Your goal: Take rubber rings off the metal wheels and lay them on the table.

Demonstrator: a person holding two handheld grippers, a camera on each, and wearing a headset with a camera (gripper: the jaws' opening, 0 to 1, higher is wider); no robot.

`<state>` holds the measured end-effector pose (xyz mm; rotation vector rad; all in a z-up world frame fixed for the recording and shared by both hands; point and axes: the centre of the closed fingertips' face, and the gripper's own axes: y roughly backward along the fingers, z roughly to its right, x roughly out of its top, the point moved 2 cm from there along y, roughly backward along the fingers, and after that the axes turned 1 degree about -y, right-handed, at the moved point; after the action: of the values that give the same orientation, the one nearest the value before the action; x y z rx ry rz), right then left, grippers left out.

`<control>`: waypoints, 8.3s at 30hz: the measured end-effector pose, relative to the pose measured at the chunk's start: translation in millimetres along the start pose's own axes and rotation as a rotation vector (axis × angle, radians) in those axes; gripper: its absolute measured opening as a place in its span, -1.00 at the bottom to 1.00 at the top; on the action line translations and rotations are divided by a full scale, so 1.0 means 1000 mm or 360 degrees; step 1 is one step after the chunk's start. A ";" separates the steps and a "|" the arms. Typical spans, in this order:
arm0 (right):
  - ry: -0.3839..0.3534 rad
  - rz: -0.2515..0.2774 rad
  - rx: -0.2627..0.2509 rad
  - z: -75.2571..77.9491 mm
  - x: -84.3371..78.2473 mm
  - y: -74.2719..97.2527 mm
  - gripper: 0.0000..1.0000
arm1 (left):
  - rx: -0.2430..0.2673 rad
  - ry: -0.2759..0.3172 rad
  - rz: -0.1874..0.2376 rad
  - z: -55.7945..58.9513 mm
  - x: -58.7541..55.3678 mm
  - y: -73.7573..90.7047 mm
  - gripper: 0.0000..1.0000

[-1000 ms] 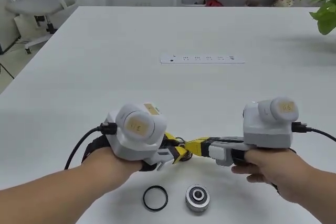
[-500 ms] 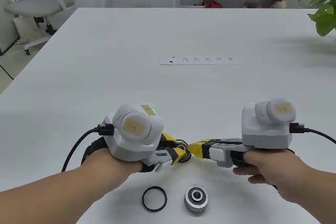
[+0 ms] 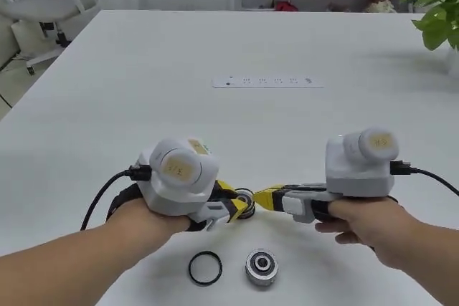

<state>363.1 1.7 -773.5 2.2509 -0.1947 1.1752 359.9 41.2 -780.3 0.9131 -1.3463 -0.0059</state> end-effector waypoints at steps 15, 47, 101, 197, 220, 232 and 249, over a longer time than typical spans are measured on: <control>0.0020 0.0009 -0.0002 0.000 0.004 -0.001 -1.00 | -0.0071 0.0015 0.0060 0.006 0.010 0.018 -0.43; 0.0026 0.0010 0.0016 -0.008 0.007 0.002 -1.00 | -0.0055 0.0129 0.0193 0.000 0.014 0.073 -0.06; 0.0106 -0.0129 0.0240 -0.063 -0.009 -0.024 -1.00 | 0.0096 0.0203 0.0161 -0.031 -0.017 0.117 0.15; 0.0419 -0.0038 -0.0053 0.003 0.015 0.024 -0.37 | -0.0015 0.0107 0.0155 -0.036 0.017 0.073 0.11; 0.0489 -0.0136 0.0007 0.009 -0.014 0.001 -0.51 | -0.0097 0.0090 0.0108 -0.023 0.006 0.037 0.05; 0.0545 -0.0143 0.0067 0.009 -0.018 -0.008 -0.64 | -0.0151 0.0079 0.0104 -0.013 0.006 0.019 -0.11; 0.0533 -0.0134 0.0123 0.007 -0.022 -0.010 -0.78 | -0.0191 0.0022 0.0101 -0.002 0.006 0.004 -0.47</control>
<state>358.5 3.1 -798.2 2.0649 0.0780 1.5110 360.9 42.6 -773.0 0.7680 -1.3473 -0.0309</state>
